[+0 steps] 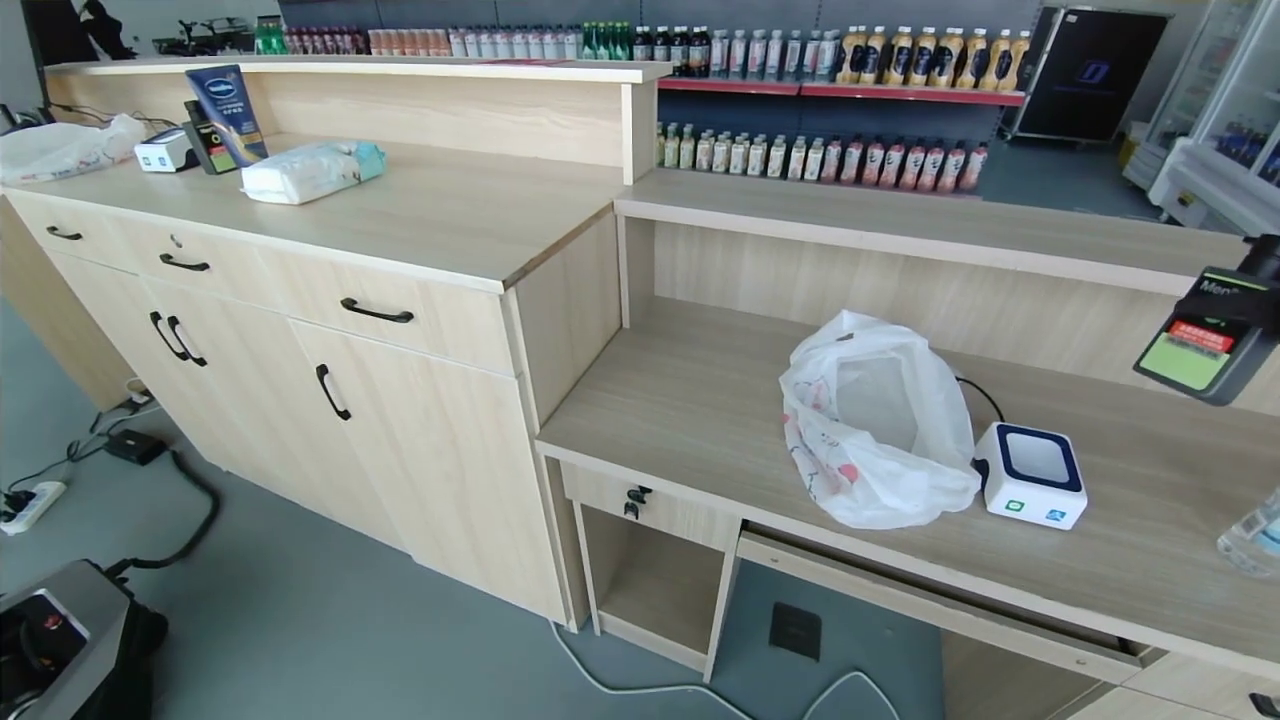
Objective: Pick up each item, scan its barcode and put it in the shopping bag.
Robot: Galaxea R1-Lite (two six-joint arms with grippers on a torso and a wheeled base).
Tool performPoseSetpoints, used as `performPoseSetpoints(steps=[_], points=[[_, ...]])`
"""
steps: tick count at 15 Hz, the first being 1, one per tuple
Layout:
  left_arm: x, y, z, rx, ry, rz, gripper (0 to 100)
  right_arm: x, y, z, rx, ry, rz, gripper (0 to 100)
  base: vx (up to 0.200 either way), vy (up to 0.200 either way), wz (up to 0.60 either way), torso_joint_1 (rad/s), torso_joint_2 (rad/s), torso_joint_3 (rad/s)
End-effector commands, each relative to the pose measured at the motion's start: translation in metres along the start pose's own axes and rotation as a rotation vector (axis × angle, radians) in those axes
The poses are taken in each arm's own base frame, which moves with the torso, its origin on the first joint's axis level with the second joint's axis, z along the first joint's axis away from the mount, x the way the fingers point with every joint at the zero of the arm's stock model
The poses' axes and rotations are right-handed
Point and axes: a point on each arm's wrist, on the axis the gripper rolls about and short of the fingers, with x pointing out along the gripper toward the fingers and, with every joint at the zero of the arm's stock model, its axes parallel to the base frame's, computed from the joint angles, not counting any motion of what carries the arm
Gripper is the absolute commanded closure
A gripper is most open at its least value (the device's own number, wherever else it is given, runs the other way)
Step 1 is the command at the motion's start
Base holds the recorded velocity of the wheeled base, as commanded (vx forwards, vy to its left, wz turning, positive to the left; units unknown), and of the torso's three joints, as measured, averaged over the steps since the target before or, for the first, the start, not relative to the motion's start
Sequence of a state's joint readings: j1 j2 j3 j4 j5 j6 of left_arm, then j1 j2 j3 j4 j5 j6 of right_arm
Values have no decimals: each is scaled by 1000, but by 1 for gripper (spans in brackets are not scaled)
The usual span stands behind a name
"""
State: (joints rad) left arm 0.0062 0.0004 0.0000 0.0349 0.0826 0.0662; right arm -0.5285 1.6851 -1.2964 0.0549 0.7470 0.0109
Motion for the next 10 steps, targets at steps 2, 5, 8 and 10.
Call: performPoseSetpoints(steps=[2, 5, 8, 10], points=[[0, 0, 0, 0, 0, 0, 0, 17, -45, -22, -74, 54, 24, 100, 0, 0, 0, 0, 0, 0], [0, 0, 0, 0, 0, 0, 0, 30, -68, -36, -104, 80, 80, 100, 0, 0, 0, 0, 0, 0], [0, 0, 0, 0, 0, 0, 0, 42, -80, -39, -89, 85, 133, 100, 0, 0, 0, 0, 0, 0], [0, 0, 0, 0, 0, -1, 0, 47, -83, -41, -76, 83, 174, 100, 0, 0, 0, 0, 0, 0]])
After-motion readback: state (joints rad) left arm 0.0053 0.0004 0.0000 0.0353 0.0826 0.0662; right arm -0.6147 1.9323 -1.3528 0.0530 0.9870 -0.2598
